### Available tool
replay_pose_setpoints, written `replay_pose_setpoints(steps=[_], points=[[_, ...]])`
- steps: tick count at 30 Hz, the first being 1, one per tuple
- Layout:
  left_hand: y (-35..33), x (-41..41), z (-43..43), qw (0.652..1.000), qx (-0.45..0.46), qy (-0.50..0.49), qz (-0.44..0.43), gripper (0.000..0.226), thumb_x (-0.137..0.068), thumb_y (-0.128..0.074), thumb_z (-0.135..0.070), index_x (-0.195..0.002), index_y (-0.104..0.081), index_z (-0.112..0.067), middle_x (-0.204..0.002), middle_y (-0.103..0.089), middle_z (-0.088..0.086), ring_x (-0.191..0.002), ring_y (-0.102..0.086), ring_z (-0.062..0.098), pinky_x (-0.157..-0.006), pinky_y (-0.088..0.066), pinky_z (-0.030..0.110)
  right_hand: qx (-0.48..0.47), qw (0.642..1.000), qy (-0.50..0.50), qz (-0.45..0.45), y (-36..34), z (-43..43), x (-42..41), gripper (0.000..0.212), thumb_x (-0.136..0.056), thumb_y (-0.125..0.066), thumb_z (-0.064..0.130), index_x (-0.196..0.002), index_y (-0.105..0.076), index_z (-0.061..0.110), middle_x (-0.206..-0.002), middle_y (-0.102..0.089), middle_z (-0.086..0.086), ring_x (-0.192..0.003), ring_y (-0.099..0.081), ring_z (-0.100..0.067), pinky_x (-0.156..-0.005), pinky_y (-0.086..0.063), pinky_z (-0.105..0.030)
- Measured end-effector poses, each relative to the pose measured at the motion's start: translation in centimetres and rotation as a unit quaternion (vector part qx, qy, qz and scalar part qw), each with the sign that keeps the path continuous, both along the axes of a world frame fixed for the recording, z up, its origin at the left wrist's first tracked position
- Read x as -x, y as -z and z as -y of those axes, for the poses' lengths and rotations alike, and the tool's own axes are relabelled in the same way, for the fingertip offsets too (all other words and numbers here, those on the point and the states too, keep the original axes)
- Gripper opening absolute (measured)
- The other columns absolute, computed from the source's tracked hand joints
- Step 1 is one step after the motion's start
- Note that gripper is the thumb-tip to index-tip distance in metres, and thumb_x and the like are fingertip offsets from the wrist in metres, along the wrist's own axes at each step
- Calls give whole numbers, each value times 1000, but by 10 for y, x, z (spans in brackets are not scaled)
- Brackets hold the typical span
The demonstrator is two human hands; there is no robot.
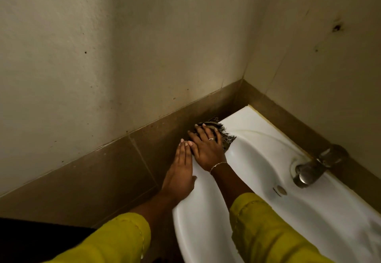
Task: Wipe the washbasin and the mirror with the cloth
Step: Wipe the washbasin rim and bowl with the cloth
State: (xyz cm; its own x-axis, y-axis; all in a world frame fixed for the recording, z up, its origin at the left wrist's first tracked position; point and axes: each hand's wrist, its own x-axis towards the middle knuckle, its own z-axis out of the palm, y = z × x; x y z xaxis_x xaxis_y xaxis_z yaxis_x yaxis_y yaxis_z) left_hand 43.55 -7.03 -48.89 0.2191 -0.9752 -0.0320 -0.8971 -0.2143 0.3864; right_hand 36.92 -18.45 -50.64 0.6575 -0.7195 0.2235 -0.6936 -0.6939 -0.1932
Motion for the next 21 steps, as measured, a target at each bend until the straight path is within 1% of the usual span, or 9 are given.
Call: replay_pose_setpoints(steps=[2, 5, 6, 8, 10, 12, 16, 18, 21], points=[[0, 0, -1, 1000, -11, -4, 9, 91, -90, -52, -26, -129, 27, -7, -152, 20, 17, -141, 18, 25, -118, 1, 30, -29, 999, 16, -3, -4, 2, 1, 55, -88, -21, 45, -123, -58, 23, -137, -52, -8, -129, -44, -29, -106, -28, -51], [0, 0, -1, 1000, -21, -8, 8, 88, -91, -50, -26, -138, 21, -4, -152, 20, 16, -141, 17, 24, -115, 4, 27, -73, 995, 69, 2, -8, 10, 9, 71, -84, -4, 52, -139, -39, 24, -152, -27, -8, -142, -19, -28, -113, -9, -50], [0, 0, -2, 1000, -22, -8, 9, 87, -91, -50, -26, -139, 19, -3, -152, 20, 16, -141, 16, 24, -115, 4, 27, -85, 992, 93, -1, -10, 14, 13, 70, -85, -3, 52, -142, -32, 24, -155, -20, -7, -143, -12, -27, -113, -5, -50], [0, 1, -2, 1000, -21, -9, 13, 87, -91, -51, -26, -140, 17, -2, -153, 19, 16, -142, 15, 25, -113, 5, 26, -98, 985, 142, -27, -13, 25, 24, 59, -91, -12, 49, -145, -22, 26, -157, -10, -6, -145, -4, -25, -114, -1, -50], [-1, 2, -3, 1000, -16, -10, 9, 88, -90, -52, -25, -141, 15, -1, -153, 17, 16, -142, 14, 26, -111, 7, 24, -96, 978, 184, -39, -14, 34, 41, 54, -97, -25, 44, -147, -17, 26, -157, -7, -6, -144, -2, -25, -113, 0, -51], [0, 1, -3, 1000, -15, -9, -1, 88, -89, -54, -24, -141, 14, -1, -153, 17, 17, -142, 13, 26, -109, 9, 23, -91, 969, 225, -45, -14, 39, 64, 56, -97, -32, 41, -147, -14, 25, -157, -6, -8, -144, -2, -27, -113, -2, -54], [-1, 1, -3, 1000, -19, -10, -17, 89, -88, -55, -22, -141, 12, -1, -153, 16, 16, -142, 12, 26, -112, 5, 24, -109, 950, 279, -90, -15, 33, 93, 59, -97, -32, 43, -147, -6, 27, -157, 1, -7, -144, 1, -30, -111, -5, -58], [-2, 1, -5, 1000, -19, -7, -14, 88, -88, -55, -22, -141, 12, 0, -153, 16, 17, -142, 12, 26, -111, 6, 23, -120, 942, 296, -99, -17, 27, 100, 60, -96, -32, 43, -148, -6, 26, -157, 2, -9, -143, 0, -33, -111, -6, -60], [-1, 1, -5, 1000, -14, -6, -14, 86, -89, -54, -22, -141, 11, 0, -153, 14, 17, -142, 12, 26, -110, 7, 23, -110, 933, 322, -115, -19, 16, 115, 63, -96, -34, 45, -148, -6, 23, -157, 1, -13, -142, -2, -38, -110, -6, -61]])
